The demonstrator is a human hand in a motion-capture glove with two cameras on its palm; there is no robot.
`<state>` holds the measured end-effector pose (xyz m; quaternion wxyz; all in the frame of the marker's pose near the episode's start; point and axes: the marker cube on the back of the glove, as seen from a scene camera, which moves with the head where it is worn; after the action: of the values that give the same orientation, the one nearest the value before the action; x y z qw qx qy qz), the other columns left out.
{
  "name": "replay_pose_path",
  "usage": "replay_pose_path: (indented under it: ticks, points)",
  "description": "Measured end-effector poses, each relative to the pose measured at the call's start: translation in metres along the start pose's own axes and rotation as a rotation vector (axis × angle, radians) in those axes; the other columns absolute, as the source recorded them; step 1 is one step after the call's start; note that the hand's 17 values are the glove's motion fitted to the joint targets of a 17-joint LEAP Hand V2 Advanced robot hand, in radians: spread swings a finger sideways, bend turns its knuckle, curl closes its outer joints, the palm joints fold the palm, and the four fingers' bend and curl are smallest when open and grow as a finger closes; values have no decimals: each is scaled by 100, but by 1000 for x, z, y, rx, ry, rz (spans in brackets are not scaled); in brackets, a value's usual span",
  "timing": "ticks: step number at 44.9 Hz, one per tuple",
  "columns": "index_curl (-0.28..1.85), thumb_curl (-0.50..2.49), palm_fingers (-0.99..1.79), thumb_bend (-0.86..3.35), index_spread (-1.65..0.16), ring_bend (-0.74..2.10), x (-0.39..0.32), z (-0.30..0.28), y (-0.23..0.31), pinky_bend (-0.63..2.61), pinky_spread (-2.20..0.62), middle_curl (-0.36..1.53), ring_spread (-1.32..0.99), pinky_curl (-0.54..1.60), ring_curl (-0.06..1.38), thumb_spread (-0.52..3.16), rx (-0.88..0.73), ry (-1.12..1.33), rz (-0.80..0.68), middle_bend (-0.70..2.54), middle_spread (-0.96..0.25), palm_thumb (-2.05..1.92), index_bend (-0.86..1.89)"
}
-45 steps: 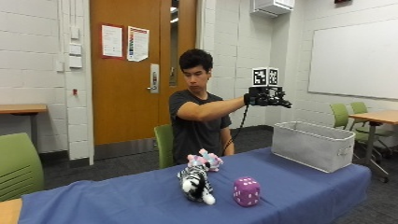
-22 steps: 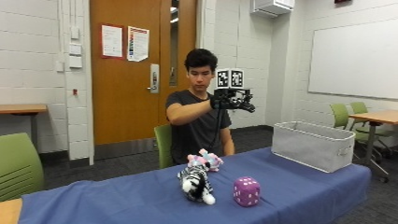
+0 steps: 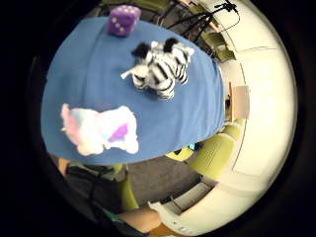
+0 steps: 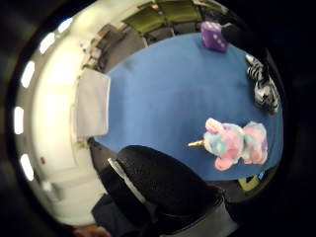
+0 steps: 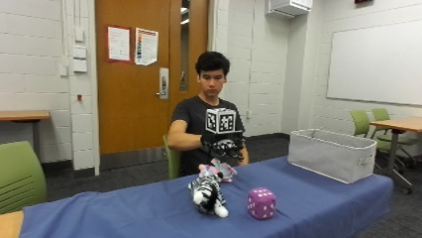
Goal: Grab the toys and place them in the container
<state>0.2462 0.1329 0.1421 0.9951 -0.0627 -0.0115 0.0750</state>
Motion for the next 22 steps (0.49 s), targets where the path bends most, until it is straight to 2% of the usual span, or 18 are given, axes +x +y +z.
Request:
replay_pose_path:
  ticks: [8,22]
  points:
    - [44,5,4,-12,-28,14,16,45,6,39,-6,31,-30,32,17,97,-46,-13,29,17,-14,-19,34]
    - [51,6,-9,-12,-30,9,32,87,17,48,-6,30,-29,36,13,95,-86,-3,43,12,-16,-18,53]
